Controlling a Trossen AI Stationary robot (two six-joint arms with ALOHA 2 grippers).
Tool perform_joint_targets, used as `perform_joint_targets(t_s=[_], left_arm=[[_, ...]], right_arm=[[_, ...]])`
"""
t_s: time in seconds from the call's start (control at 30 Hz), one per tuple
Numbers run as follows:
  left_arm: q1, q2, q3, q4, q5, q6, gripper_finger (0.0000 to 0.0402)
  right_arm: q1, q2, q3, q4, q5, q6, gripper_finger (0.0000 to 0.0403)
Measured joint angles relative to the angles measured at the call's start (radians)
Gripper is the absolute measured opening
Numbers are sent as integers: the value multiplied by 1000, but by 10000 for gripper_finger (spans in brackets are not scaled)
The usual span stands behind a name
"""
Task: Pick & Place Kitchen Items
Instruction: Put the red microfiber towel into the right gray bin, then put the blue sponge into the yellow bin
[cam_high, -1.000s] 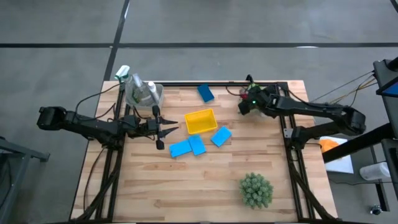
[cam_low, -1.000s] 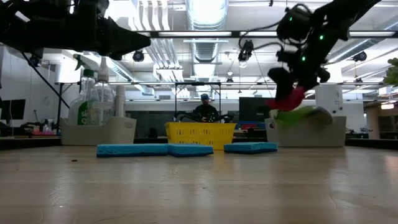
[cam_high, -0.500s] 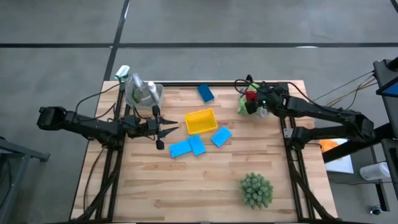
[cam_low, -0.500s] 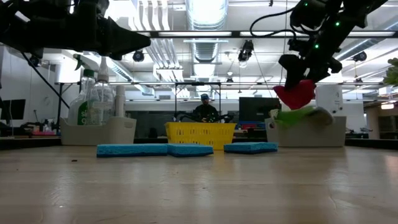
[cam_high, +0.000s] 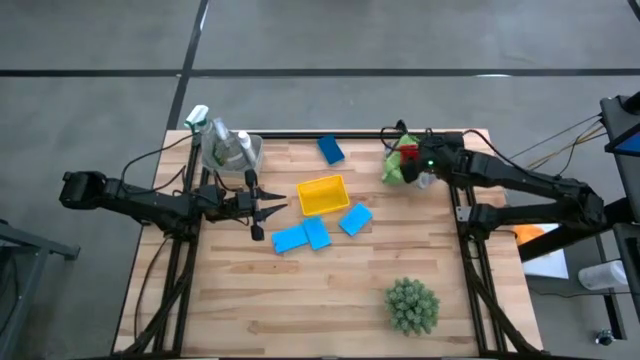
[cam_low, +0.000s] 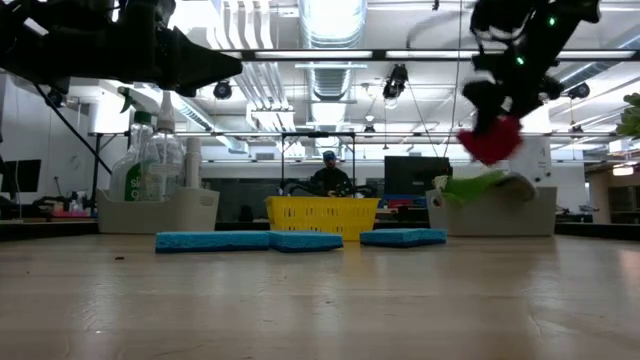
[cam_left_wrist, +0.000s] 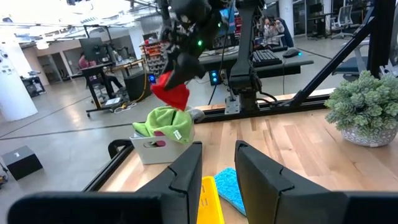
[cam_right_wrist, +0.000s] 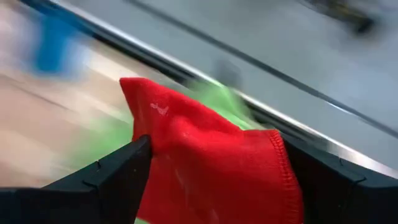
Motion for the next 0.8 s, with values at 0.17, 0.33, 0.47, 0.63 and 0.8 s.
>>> perform_joint_targets(t_s=[0.17, 0.33, 0.47, 0.63, 0.8], left_arm=[[0, 0, 0, 0, 0, 0, 97], [0, 0, 0, 0, 0, 0, 97], [0, 0, 0, 0, 0, -3, 97], [0, 0, 0, 0, 0, -3, 97], [0, 0, 0, -3, 0, -3, 97]], right_arm=[[1, 97, 54, -244, -24, 91, 331], [5, 133, 56, -190, 17, 66, 331], [1, 200, 67, -261, 89, 101, 331], [13, 232, 90, -201, 38, 61, 331], [21, 219, 133, -163, 4, 7, 331]])
